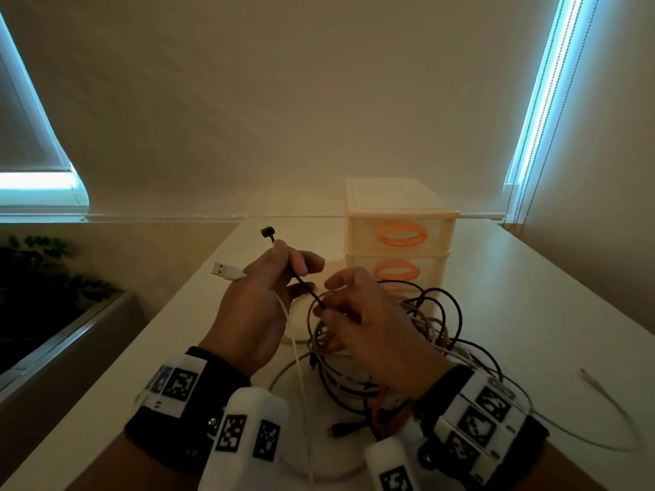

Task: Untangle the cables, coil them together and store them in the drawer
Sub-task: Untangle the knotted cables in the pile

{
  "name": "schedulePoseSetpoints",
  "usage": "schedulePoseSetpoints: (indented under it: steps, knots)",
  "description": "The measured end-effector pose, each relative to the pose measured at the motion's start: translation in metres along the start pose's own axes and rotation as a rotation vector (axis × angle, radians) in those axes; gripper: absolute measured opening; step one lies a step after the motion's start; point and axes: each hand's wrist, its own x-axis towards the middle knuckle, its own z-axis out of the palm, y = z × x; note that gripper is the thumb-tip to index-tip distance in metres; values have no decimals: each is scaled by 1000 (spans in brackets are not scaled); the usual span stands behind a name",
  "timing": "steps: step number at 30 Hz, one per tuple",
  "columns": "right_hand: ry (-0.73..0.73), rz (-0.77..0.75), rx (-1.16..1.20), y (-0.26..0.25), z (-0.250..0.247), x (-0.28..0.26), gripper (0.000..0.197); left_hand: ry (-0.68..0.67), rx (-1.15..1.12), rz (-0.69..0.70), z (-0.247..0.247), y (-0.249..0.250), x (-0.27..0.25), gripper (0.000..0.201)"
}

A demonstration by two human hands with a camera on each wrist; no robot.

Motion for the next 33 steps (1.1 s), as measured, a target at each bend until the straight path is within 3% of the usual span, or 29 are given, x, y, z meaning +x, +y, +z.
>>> schedulePoseSetpoints:
  steps: [2, 5, 9, 17, 28, 30, 33]
  knots:
    - [-17, -11, -166, 12, -8, 2, 26, 25, -169, -25, -5, 7, 4, 45]
    - [73, -70, -354, 25, -25, 5, 33, 34, -434, -18, -14, 21, 7, 45]
    - [204, -98, -446, 31, -42, 6, 22, -5, -524, 67, -19, 37, 5, 42]
    - [411, -80, -238, 20, -82, 1, 19, 87, -478, 51, -28, 35, 10, 41]
    - [872, 41, 188, 24, -114, 1, 17, 250, -503, 109, -43, 38, 17, 35]
    - [878, 107, 280, 26, -118, 1, 15, 244, -500, 97, -41, 37, 16, 38]
    - [687, 86, 49, 26, -111, -1, 22, 196, -492, 57, -31, 32, 13, 40]
